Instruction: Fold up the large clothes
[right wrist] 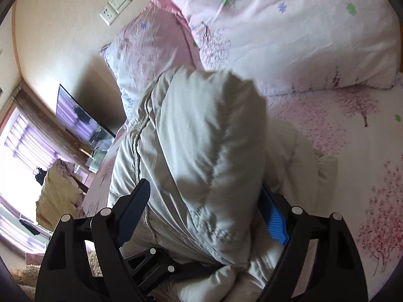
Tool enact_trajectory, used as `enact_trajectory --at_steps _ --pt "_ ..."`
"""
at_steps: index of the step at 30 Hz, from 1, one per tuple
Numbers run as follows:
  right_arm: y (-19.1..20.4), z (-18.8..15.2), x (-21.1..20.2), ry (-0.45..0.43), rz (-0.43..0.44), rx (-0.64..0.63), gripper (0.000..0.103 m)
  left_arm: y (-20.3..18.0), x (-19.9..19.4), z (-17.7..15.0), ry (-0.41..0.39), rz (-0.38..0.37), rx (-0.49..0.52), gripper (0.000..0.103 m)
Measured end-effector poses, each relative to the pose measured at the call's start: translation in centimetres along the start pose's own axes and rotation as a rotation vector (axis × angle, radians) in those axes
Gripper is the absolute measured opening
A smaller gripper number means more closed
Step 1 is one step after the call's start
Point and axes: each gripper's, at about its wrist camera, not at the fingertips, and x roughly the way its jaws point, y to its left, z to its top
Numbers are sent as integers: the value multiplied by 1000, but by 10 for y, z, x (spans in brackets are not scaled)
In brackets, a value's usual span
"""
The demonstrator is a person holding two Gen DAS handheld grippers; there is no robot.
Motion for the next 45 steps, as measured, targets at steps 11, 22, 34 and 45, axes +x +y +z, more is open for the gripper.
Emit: enact_trajectory --at_steps 11,22,34,45 --pt "13 -3 0 -38 -22 -35 22 4 -44 12 -53 17 -1 69" --pt "26 0 -32 -143 -107 -75 17 148 -151 19 -115 286 -330 91" --pt "-33 -20 -28 -123 -161 76 18 223 -108 -28 35 242 -625 91" --pt "-64 -25 -14 -72 -129 145 23 207 -82 -23 126 283 -535 92"
